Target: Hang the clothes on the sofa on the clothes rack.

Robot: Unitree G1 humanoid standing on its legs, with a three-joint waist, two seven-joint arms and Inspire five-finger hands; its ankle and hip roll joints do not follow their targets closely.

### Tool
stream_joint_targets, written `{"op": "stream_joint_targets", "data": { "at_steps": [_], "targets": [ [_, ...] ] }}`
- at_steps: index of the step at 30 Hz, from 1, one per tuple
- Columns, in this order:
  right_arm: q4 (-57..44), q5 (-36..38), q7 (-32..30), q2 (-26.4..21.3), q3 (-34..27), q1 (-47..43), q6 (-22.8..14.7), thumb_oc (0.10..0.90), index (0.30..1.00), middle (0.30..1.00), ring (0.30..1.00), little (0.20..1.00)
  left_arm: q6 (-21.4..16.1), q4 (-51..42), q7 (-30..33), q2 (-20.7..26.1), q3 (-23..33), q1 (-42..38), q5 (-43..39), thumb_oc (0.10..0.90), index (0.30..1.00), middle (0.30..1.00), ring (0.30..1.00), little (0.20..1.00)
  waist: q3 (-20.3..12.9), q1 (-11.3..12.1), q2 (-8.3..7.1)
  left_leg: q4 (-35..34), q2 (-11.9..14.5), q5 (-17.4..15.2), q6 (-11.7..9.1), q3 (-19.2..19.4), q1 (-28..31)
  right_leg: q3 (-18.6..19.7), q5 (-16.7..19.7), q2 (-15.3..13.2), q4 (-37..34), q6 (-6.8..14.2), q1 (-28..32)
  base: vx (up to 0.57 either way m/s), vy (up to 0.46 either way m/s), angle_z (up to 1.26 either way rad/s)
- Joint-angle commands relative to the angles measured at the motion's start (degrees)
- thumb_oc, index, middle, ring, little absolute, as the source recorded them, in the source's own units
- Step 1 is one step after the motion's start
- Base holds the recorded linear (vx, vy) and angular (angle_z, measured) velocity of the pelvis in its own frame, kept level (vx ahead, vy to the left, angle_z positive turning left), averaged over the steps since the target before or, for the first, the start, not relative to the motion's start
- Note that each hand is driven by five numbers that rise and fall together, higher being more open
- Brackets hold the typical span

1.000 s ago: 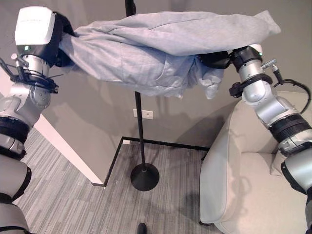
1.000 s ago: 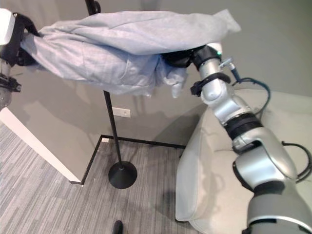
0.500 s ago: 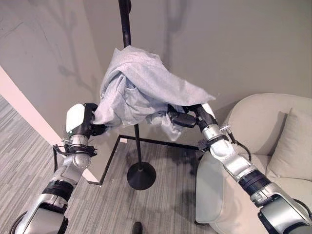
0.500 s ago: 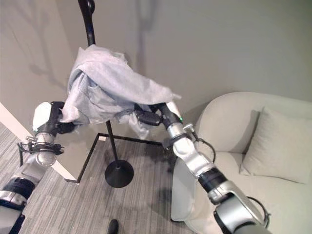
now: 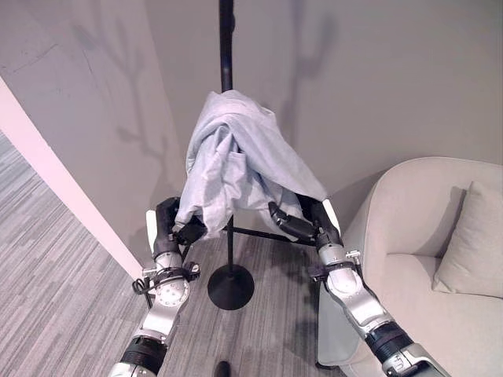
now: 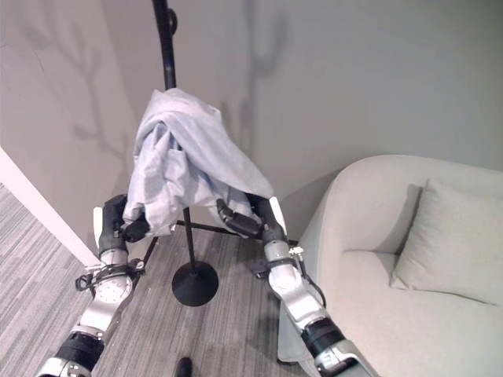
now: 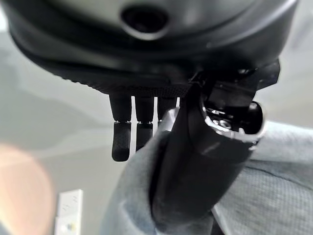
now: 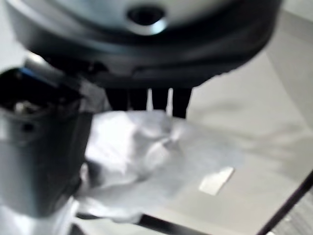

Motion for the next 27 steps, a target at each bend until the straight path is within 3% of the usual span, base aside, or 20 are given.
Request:
{"op": "stream_joint_targets", "data": {
  "at_steps": [1, 8, 14, 15, 20, 23, 25, 27],
  "targets": [
    [-6.29, -1.48, -0.31, -4.68, -3.38, 0.79, -3.87, 0.800, 0.900, 0.900, 0.900, 0.900, -4.46, 2.13, -0.48, 2.04, 2.65, -0.96, -3.31, 0.800, 0.900, 0.900, 0.900, 0.900, -3.25, 0.63, 1.50, 0.13, 3.01, -9.97, -1.48, 0.27, 5.50, -1.26, 1.29, 0.12, 1.39, 0.78, -5.76, 0.00, 0.000, 0.00],
    [-12.32, -1.76, 2.27, -7.26, -5.63, 4.79, -4.97, 0.800, 0.900, 0.900, 0.900, 0.900, -5.52, 2.07, -4.31, -0.50, 4.33, 3.71, -9.83, 0.800, 0.900, 0.900, 0.900, 0.900, -3.61, 0.58, 1.20, 0.13, 3.05, -9.72, -1.43, 0.34, 5.37, -1.12, 1.56, 0.13, 1.56, 0.79, -5.97, -0.03, 0.002, -0.01],
    [-13.09, -0.07, 3.72, -7.87, -8.24, 8.54, -5.76, 0.800, 0.900, 0.900, 0.900, 0.900, -5.38, 4.11, -11.13, -2.27, 4.67, 8.21, -18.86, 0.800, 0.900, 0.900, 0.900, 0.900, -3.54, 0.61, 1.15, 0.21, 3.13, -9.39, -1.37, 0.50, 5.01, -1.14, 1.91, 0.18, 1.78, 0.87, -6.32, -0.05, 0.003, 0.00],
    [-11.16, 0.17, 3.52, -6.92, -9.05, 10.16, -5.56, 0.800, 0.900, 0.900, 0.900, 0.900, -3.70, 5.36, -16.81, -2.84, 3.71, 10.48, -26.32, 0.800, 0.900, 0.900, 0.900, 0.900, -3.41, 0.60, 1.58, 0.32, 3.16, -9.24, -1.23, 0.45, 4.85, -1.20, 1.99, 0.20, 2.00, 0.88, -6.51, -0.05, 0.012, -0.01],
    [-4.56, 0.05, 1.47, -0.95, -11.96, 16.40, -4.72, 0.800, 0.900, 0.900, 0.900, 0.900, -1.83, 15.51, -23.88, -4.87, 6.27, 13.12, -32.76, 0.800, 0.900, 0.900, 0.900, 0.900, -3.47, 0.53, 2.06, 0.46, 3.14, -9.10, -1.16, 0.22, 4.74, -1.27, 1.84, 0.13, 2.20, 0.84, -6.53, -0.02, 0.009, 0.00],
    [7.81, 13.62, -0.18, 7.63, -14.67, 19.76, -5.49, 0.800, 0.900, 0.900, 0.900, 0.900, 0.16, 28.18, -24.03, -8.14, 9.55, 12.39, -37.25, 0.800, 0.900, 0.900, 0.900, 0.900, -3.58, 0.24, 2.51, 0.50, 3.07, -9.07, -1.23, 0.11, 4.96, -1.23, 1.64, 0.20, 2.35, 0.69, -6.37, 0.00, 0.000, 0.00],
    [18.89, 24.69, 3.02, 11.24, -14.37, 20.83, -4.48, 0.800, 0.900, 0.900, 0.900, 0.900, 2.27, 39.56, -25.28, -8.67, 11.32, 12.13, -35.31, 0.800, 0.900, 0.900, 0.900, 0.900, -3.64, 0.24, 2.67, 0.60, 3.03, -9.03, -1.41, 0.00, 5.02, -1.26, 1.51, 0.27, 2.51, 0.47, -6.31, 0.00, 0.000, 0.00],
    [23.83, 29.09, 4.87, 12.15, -14.33, 20.53, -3.54, 0.800, 0.900, 0.900, 0.900, 0.900, 2.93, 43.70, -25.81, -8.53, 11.95, 11.92, -34.63, 0.800, 0.900, 0.900, 0.900, 0.900, -3.68, 0.34, 2.67, 0.63, 2.98, -9.03, -1.50, -0.07, 5.06, -1.28, 1.50, 0.32, 2.53, 0.38, -6.27, 0.00, 0.009, 0.05]
  ]
}}
